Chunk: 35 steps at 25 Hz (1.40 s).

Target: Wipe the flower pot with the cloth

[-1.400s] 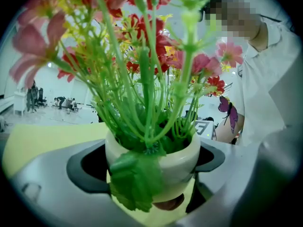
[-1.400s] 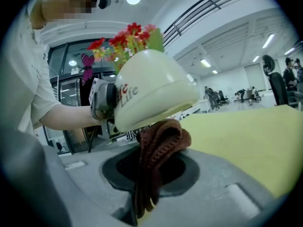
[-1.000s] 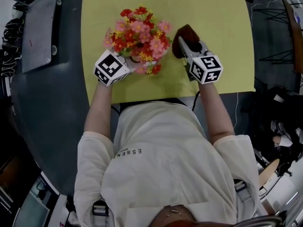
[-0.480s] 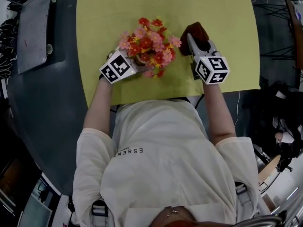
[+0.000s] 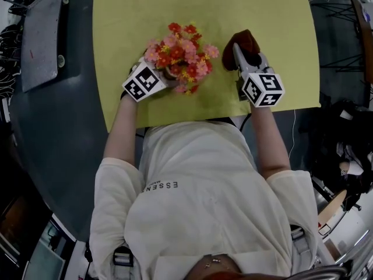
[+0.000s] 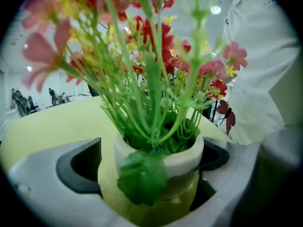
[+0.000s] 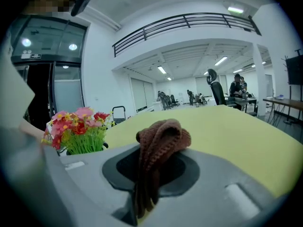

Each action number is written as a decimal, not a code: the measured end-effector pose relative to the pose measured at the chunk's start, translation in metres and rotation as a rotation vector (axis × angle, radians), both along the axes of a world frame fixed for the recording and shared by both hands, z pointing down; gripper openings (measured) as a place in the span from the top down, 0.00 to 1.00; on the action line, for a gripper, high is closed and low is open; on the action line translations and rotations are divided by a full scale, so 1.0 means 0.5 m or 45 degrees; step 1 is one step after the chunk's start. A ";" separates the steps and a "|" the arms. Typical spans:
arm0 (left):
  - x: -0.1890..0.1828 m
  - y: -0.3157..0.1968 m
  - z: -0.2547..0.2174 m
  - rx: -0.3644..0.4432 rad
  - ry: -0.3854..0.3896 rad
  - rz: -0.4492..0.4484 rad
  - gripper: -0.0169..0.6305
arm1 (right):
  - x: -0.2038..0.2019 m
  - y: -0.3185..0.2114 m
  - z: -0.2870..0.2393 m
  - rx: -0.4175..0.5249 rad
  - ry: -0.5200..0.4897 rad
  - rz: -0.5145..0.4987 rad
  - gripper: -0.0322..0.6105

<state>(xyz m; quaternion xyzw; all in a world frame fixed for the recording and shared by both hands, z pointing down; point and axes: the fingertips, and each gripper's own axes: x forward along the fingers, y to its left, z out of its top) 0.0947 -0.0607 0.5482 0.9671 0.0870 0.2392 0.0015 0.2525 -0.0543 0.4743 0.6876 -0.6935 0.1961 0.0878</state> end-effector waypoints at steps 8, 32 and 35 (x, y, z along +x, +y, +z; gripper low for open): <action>-0.115 -0.043 -0.054 -0.064 0.074 -0.576 0.06 | -0.058 0.031 0.012 -0.089 -0.072 -0.084 0.86; -0.355 0.140 -0.381 0.142 0.468 -1.139 0.95 | -0.270 0.295 -0.160 0.047 0.097 -0.109 0.86; -0.375 0.195 -0.391 0.160 0.469 -1.107 0.95 | -0.303 0.342 -0.180 0.079 0.160 -0.103 0.86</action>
